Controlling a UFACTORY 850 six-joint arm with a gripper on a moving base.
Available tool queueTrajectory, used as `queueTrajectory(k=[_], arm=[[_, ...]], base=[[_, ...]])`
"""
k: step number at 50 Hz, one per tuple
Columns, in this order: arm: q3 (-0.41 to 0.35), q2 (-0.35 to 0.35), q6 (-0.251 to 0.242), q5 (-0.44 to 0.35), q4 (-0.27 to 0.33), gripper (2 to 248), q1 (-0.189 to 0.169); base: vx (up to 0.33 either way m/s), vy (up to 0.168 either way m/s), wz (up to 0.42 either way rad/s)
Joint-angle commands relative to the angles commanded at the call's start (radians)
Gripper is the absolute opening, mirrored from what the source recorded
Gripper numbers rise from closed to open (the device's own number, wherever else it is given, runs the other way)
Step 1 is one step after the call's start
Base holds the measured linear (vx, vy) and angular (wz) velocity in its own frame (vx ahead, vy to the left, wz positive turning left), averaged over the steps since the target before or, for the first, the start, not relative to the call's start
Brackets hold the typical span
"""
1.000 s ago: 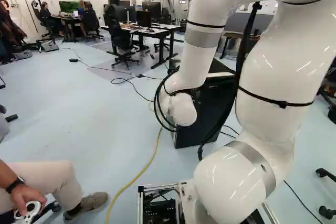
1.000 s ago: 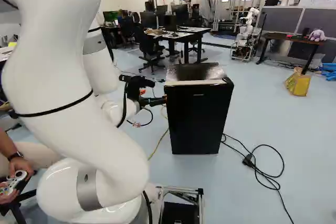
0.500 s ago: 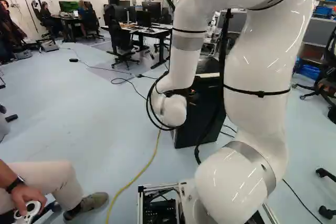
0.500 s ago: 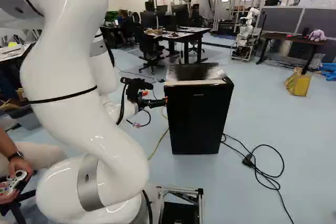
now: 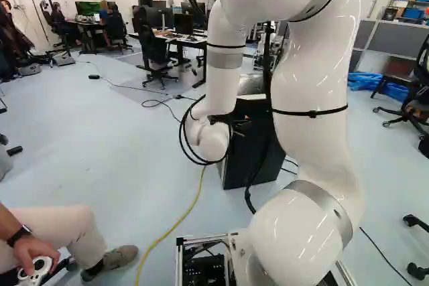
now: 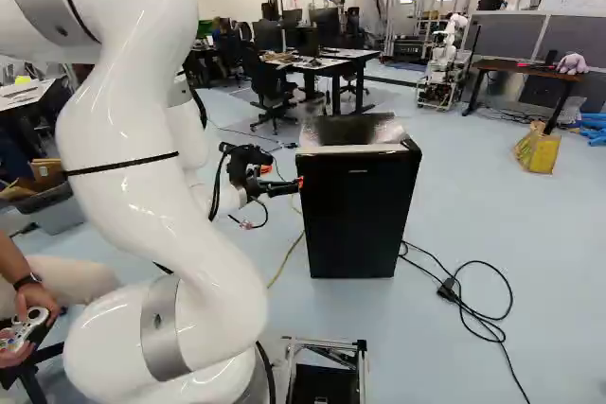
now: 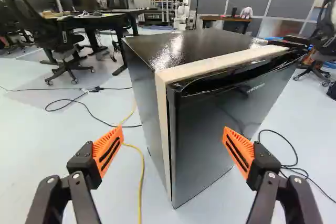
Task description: Grab a drink from the fridge
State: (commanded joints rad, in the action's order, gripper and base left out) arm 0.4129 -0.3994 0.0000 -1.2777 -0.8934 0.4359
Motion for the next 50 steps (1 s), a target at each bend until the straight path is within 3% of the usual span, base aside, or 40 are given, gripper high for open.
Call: queueTrajectory(k=[21, 50], arm=[[0.051, -0.034, 0.000, -0.045, -0.119, 247, 0.027], [0.128, -0.083, 0.000, -0.072, -0.272, 247, 0.015]], base=[[0.000, 0.000, 0.000], [0.000, 0.000, 0.000]])
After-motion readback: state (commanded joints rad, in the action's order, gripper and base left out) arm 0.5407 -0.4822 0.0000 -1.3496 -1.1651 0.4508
